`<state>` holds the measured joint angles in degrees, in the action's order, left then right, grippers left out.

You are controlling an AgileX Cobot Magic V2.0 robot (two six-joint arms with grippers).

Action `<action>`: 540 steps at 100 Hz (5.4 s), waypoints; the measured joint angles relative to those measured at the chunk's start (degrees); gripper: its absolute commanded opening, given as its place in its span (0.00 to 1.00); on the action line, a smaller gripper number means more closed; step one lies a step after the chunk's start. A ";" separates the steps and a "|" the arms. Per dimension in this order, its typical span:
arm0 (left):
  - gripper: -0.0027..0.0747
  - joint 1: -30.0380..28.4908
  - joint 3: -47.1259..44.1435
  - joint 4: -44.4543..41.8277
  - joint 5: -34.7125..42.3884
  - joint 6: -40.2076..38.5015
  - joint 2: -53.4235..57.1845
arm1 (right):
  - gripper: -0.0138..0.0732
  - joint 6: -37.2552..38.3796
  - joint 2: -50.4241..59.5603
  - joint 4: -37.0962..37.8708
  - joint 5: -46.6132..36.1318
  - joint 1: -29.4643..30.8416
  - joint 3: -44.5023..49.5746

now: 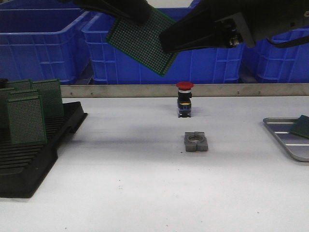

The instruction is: Place circuit board on tray

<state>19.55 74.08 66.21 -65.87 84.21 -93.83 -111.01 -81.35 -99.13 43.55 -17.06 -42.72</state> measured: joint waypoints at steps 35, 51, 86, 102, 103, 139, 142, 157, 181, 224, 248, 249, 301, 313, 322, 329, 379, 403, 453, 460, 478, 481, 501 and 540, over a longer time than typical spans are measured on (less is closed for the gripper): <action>0.66 0.00 0.00 2.34 1.71 -0.57 0.00 | 0.08 0.00 0.00 -0.10 -0.23 -0.24 0.00; 0.66 0.00 0.00 2.68 1.71 -0.69 0.00 | 0.08 1.67 0.00 -0.46 -0.90 -0.24 0.00; 0.66 0.00 0.00 2.83 5.38 -0.69 0.00 | 0.08 24.42 0.00 2.79 -13.25 0.66 3.28; 0.66 0.00 0.00 2.95 6.75 -0.69 0.00 | 0.08 32.53 0.00 3.16 -16.79 6.01 6.14; 0.66 0.00 0.00 2.95 6.75 -0.69 0.00 | 0.08 32.70 0.00 3.16 -16.95 6.74 6.25; 0.66 0.00 0.00 3.06 6.85 -0.69 -0.10 | 0.08 34.61 -3.89 3.16 -19.13 29.01 6.35; 0.66 0.00 0.00 3.06 6.90 -0.69 -0.10 | 0.08 34.61 -4.75 3.16 -19.13 30.20 6.35; 0.66 0.00 0.00 3.06 6.90 -0.69 -0.10 | 0.23 34.61 -8.96 3.16 -18.21 34.11 6.35; 0.66 0.00 0.00 3.06 6.99 -0.69 -0.10 | 0.89 33.02 -10.83 3.16 -19.00 36.16 6.35; 0.01 -1.59 0.00 3.06 6.78 -0.80 -0.10 | 0.30 28.58 -4.50 10.91 -19.89 38.03 6.35; 0.01 -7.54 0.00 1.77 6.78 -2.37 1.66 | 0.09 28.18 3.04 14.32 -14.91 37.57 6.35; 0.01 -7.70 0.00 1.55 6.78 -2.37 1.92 | 0.09 28.18 3.45 14.32 -14.77 37.26 6.35; 0.01 -11.78 -15.75 -0.05 37.31 -6.05 24.65 | 0.09 27.60 18.98 16.10 -28.12 13.94 10.25; 0.01 -11.78 -22.89 2.71 47.34 -6.73 32.13 | 0.09 27.51 23.98 16.10 -33.49 10.35 12.08; 0.01 -11.88 -28.03 4.66 52.47 -6.85 37.76 | 0.09 27.51 28.20 16.10 -36.71 9.07 12.97; 0.01 -11.88 -31.74 6.00 55.14 -6.95 42.00 | 0.09 27.47 31.66 16.00 -38.47 8.80 13.83; 0.01 -11.88 -52.91 10.63 62.25 -6.95 70.46 | 0.09 26.06 60.76 15.90 -40.33 8.80 26.42; 0.01 -11.88 -57.98 10.72 62.25 -6.95 79.93 | 0.09 26.06 72.94 15.90 -40.33 8.80 30.77; 0.01 -11.88 -59.47 10.76 62.25 -6.95 81.70 | 0.09 25.76 75.40 15.80 -40.33 8.80 31.14; 0.01 -11.88 -59.47 10.76 62.25 -6.95 81.70 | 0.09 25.76 75.40 15.80 -40.33 8.80 31.14; 0.01 -11.88 -59.47 10.76 62.25 -6.95 81.70 | 0.09 25.76 75.40 15.80 -40.33 8.80 31.18; 0.01 -11.88 -59.47 10.76 62.25 -6.95 81.70 | 0.09 25.76 75.40 15.80 -40.33 8.80 31.18; 0.01 -11.88 -60.47 10.65 62.37 -7.06 81.70 | 0.09 25.76 75.40 15.80 -40.33 8.80 31.18; 0.01 -11.88 -68.95 -54.64 61.18 -75.54 84.98 | 0.09 25.91 75.40 15.80 -40.33 8.80 31.18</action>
<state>7.68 5.13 11.58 -4.70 8.67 -8.85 -85.10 -5.95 -83.32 3.22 -8.26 -11.54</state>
